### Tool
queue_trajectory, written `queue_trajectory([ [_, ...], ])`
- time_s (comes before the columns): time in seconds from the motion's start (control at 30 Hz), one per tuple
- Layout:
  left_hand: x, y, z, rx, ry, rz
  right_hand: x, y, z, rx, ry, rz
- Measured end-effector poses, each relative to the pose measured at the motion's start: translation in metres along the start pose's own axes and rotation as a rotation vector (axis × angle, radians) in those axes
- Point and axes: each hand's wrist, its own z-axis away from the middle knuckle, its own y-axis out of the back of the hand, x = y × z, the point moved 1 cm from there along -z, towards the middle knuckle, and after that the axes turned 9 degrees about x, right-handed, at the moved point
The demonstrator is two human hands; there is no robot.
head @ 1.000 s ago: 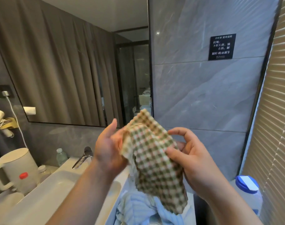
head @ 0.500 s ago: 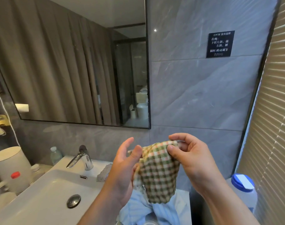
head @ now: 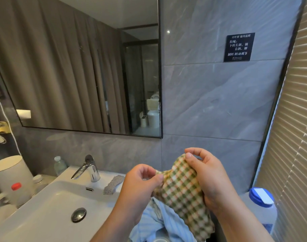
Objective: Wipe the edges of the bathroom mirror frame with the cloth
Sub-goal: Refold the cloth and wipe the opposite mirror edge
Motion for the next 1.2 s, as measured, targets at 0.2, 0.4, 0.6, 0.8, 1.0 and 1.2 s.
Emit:
queue_trajectory([
  [0.2, 0.001, -0.004, 0.006, -0.273, 0.604, 0.274, -0.007, -0.004, 0.001, -0.160, 0.019, -0.115],
  [0.4, -0.003, 0.003, 0.001, -0.188, 0.471, 0.589, -0.012, 0.000, 0.000, -0.178, -0.059, -0.095],
  [0.6, 0.014, 0.009, -0.003, -0.007, 0.052, 0.384, 0.004, -0.001, -0.001, -0.197, -0.268, 0.072],
  [0.8, 0.017, 0.009, -0.006, -0.025, 0.059, 0.257, 0.002, -0.002, 0.003, -0.196, -0.201, -0.023],
  [1.0, 0.010, 0.006, -0.009, -0.024, 0.069, 0.130, 0.006, -0.001, 0.000, -0.048, -0.237, -0.139],
  [1.2, 0.014, 0.004, -0.011, 0.130, 0.031, -0.049, 0.017, -0.002, 0.006, -0.195, -0.277, 0.031],
])
